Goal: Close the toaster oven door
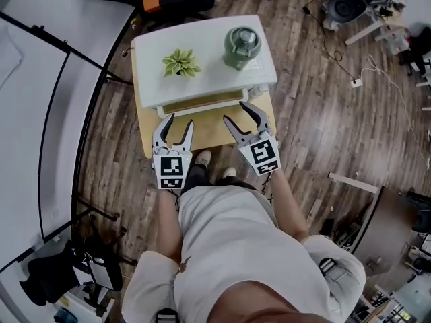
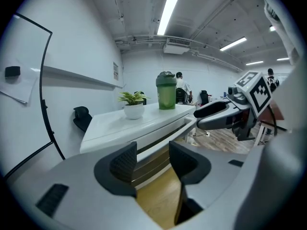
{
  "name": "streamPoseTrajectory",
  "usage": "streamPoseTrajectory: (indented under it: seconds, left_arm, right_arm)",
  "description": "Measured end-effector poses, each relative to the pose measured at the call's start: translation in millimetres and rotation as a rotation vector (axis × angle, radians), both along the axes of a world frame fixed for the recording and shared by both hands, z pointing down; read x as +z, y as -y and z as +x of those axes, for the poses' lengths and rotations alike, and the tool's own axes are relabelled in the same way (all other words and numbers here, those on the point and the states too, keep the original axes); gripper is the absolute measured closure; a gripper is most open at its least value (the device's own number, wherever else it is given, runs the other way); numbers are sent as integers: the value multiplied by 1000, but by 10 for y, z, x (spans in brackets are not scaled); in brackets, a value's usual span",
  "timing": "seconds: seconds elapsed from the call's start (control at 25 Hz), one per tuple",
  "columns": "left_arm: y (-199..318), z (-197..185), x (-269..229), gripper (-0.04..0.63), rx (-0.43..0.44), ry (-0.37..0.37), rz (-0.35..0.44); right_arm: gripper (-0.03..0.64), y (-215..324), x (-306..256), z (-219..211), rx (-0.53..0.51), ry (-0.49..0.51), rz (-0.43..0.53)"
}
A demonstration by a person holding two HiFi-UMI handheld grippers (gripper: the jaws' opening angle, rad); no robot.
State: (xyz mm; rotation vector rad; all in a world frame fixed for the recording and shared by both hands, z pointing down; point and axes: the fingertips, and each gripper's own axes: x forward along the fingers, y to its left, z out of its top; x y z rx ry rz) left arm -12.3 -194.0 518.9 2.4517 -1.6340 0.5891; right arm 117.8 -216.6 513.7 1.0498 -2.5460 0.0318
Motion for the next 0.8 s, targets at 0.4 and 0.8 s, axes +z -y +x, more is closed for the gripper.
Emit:
streamPoseTrajectory:
  seconds: [0.4, 0.8]
  left_arm:
    - [-341, 146, -246, 391, -34, 26, 57]
    - [-704, 258, -413, 393, -83, 9, 88]
  right_arm:
    - [388, -259, -222, 100, -39, 52, 44]
    - [397, -553, -384, 161, -66, 94, 54]
